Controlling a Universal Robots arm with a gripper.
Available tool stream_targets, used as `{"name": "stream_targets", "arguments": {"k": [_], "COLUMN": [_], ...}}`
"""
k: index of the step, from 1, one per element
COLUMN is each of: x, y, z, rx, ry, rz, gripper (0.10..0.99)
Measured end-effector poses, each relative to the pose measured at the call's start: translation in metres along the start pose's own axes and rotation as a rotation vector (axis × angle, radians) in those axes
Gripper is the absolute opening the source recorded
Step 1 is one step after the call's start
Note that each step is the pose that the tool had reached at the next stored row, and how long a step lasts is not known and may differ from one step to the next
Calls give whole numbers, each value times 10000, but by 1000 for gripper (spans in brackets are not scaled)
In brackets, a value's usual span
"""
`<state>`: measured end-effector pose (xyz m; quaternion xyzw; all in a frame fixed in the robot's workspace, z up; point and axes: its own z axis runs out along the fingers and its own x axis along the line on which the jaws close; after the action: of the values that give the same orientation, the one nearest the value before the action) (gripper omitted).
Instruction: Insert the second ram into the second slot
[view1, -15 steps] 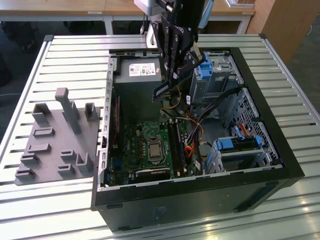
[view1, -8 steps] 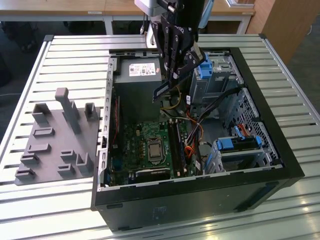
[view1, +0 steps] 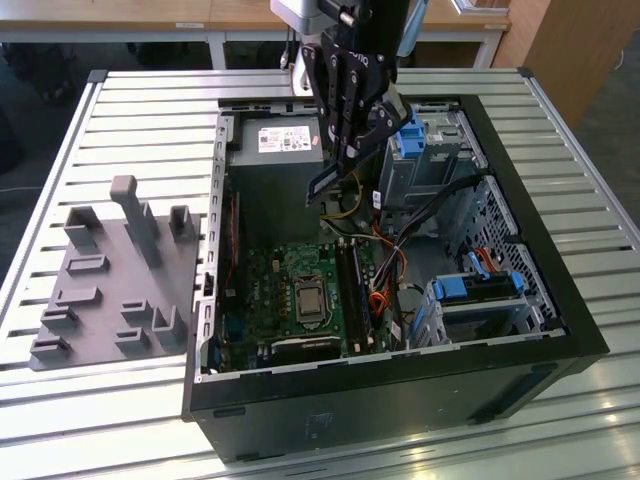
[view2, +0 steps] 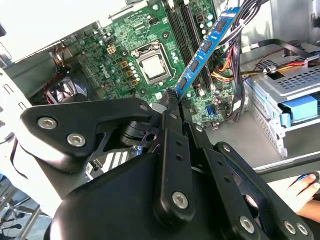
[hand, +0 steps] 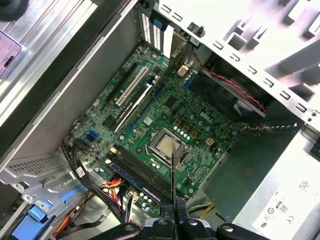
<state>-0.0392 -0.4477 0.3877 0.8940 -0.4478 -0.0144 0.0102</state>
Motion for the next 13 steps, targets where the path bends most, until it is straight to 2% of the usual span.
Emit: {"name": "stream_targets", "arguments": {"k": [13], "x": [0], "y": [0], "z": [0], "rx": [-8], "ry": [16], "rz": [-501], "gripper": [137]}}
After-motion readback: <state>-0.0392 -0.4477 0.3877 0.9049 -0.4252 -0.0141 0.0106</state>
